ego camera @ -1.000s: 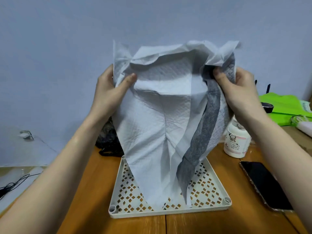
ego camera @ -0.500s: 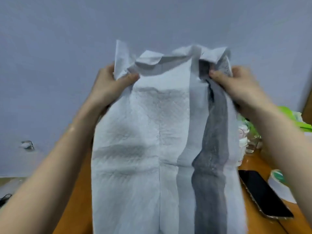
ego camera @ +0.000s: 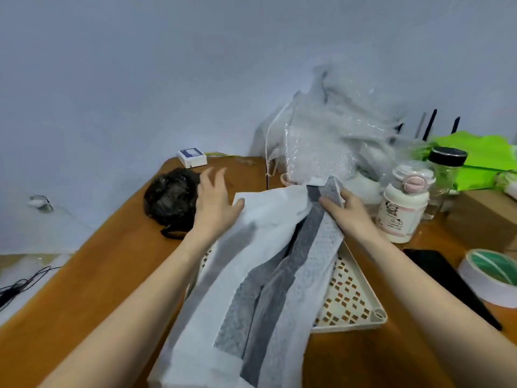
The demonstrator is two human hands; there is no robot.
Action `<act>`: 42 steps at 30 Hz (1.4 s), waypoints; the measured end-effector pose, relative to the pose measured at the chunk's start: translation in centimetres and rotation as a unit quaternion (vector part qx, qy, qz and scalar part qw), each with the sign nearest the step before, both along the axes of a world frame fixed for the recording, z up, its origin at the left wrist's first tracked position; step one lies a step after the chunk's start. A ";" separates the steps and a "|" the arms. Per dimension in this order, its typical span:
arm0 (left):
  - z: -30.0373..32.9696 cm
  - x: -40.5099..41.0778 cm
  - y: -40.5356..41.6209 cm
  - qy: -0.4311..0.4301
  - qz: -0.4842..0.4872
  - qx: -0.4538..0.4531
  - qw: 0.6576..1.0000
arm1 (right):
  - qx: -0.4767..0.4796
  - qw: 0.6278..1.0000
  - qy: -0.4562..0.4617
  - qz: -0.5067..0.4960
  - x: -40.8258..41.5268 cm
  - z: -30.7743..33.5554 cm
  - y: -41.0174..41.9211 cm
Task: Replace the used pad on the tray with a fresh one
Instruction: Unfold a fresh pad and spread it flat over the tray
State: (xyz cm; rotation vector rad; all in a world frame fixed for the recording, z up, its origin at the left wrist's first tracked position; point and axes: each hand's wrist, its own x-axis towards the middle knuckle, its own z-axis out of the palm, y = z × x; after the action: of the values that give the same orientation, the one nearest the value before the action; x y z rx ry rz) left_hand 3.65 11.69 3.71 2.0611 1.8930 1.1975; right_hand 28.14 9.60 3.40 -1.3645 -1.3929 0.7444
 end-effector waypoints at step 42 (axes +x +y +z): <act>9.7 3.3 -5.6 -0.171 -0.215 -0.016 0.961 | -0.041 0.995 0.093 -0.007 1.5 2.5 -0.5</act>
State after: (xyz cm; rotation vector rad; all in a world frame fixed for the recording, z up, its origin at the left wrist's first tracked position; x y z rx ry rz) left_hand 6.98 6.10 13.43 1.9519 1.2243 1.2891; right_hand 29.66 9.07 5.91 -1.3310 -1.2173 0.9043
